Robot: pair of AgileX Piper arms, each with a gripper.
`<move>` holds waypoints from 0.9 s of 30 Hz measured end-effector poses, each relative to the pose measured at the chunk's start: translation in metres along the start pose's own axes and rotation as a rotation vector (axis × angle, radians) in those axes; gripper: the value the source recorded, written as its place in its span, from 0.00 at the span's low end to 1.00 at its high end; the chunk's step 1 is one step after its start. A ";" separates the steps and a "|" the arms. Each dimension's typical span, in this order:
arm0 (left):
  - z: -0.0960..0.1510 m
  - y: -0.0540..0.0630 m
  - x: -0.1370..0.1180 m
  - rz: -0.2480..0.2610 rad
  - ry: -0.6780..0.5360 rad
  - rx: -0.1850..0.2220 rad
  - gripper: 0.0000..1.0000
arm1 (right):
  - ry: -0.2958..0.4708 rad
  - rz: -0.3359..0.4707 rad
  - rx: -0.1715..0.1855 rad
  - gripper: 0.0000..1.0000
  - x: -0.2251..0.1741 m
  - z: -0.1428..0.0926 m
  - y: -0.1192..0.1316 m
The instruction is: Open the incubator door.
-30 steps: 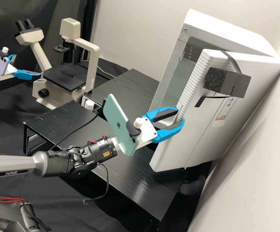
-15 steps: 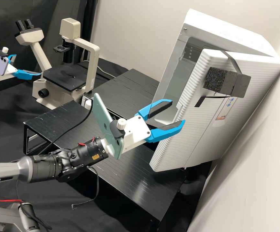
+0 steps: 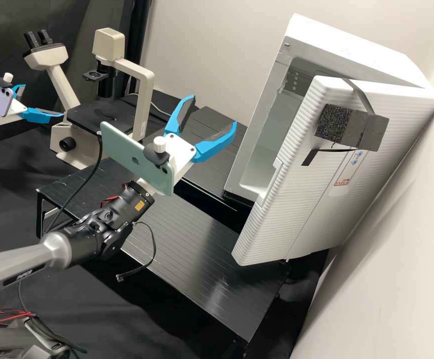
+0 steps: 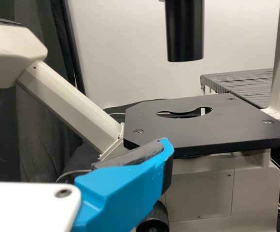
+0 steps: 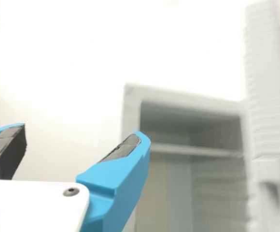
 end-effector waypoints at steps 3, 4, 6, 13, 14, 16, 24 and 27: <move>0.000 0.000 0.000 0.000 0.000 0.000 1.00 | -0.059 -0.029 -0.024 1.00 0.009 0.011 -0.010; 0.000 0.000 0.000 0.000 0.000 0.000 1.00 | -0.084 -0.024 -0.025 1.00 0.012 0.015 -0.012; 0.000 0.000 0.000 0.000 0.000 0.000 1.00 | -0.152 -0.009 -0.027 1.00 0.017 0.025 -0.015; 0.000 0.000 0.000 0.000 0.000 0.000 1.00 | -0.345 0.022 -0.052 1.00 0.029 0.055 -0.018; 0.000 0.000 0.000 0.000 0.000 0.000 1.00 | -0.364 0.028 -0.057 1.00 0.030 0.058 -0.017; 0.000 0.000 0.000 0.000 0.000 0.000 1.00 | -0.394 0.046 -0.068 1.00 0.031 0.063 -0.015; 0.000 0.000 0.000 0.000 0.000 0.000 1.00 | -0.544 0.098 -0.174 1.00 0.027 0.075 -0.006; 0.000 0.000 0.000 0.000 0.000 0.000 1.00 | -0.616 0.130 -0.161 1.00 0.025 0.079 -0.002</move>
